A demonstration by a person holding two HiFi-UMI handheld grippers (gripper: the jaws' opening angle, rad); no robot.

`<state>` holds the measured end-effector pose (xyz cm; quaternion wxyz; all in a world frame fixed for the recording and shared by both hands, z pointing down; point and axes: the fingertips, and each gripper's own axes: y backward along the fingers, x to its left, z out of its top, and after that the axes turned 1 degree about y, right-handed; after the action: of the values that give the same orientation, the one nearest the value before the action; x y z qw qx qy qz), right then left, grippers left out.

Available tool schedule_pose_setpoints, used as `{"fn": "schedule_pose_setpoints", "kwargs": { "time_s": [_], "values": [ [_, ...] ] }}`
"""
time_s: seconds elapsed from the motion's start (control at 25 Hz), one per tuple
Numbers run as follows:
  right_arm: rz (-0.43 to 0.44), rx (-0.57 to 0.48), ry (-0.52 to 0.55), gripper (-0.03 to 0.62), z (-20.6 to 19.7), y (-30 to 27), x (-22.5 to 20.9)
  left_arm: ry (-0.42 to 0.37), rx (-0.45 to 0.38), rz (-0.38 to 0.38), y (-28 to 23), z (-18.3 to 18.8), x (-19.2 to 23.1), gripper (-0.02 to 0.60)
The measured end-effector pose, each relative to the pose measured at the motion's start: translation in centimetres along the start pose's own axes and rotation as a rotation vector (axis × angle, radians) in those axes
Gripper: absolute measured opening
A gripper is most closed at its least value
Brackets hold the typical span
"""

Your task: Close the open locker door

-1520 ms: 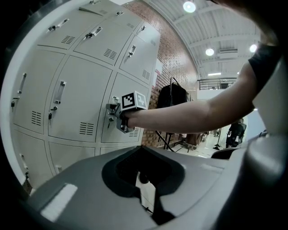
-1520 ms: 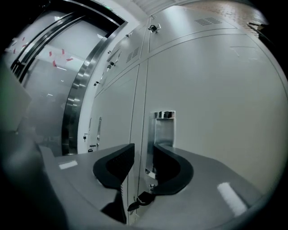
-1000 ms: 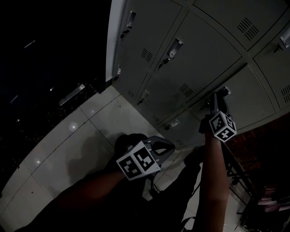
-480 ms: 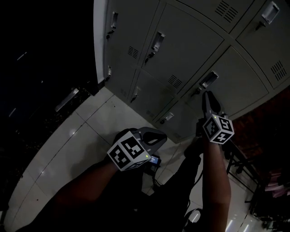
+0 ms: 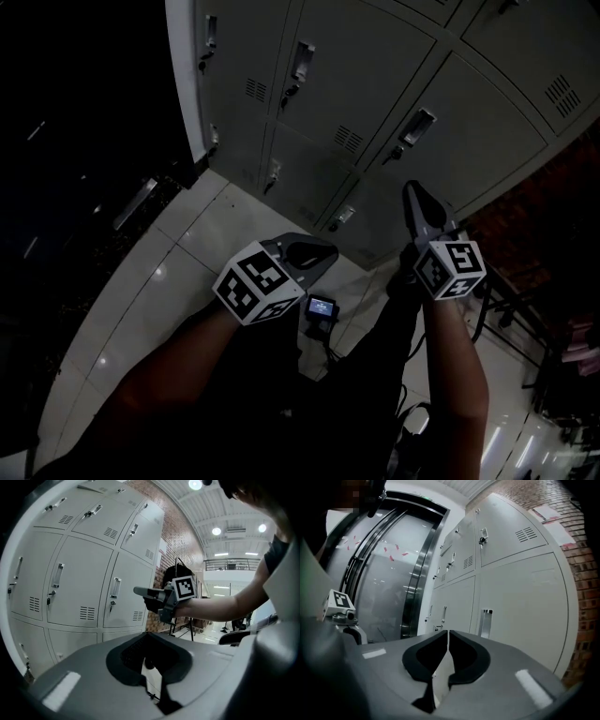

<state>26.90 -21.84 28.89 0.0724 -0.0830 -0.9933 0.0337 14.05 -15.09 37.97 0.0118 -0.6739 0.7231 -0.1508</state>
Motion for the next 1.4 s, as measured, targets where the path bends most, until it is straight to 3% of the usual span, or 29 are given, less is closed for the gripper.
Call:
{"fn": "schedule_pose_setpoints", "kwargs": {
  "time_s": [0.48, 0.84, 1.4],
  "values": [
    [0.044, 0.012, -0.001, 0.008, -1.7, 7.8, 3.1, -0.005, -0.003, -0.018, 0.3, -0.3, -0.3, 0.012],
    [0.048, 0.129, -0.051, 0.003, -9.6, 13.8, 4.6, 0.008, -0.016, -0.039, 0.5, -0.2, -0.4, 0.012],
    [0.087, 0.248, -0.128, 0.002, -17.4, 17.6, 7.7, 0.005, -0.008, -0.048, 0.5, -0.4, -0.6, 0.012]
  ]
}}
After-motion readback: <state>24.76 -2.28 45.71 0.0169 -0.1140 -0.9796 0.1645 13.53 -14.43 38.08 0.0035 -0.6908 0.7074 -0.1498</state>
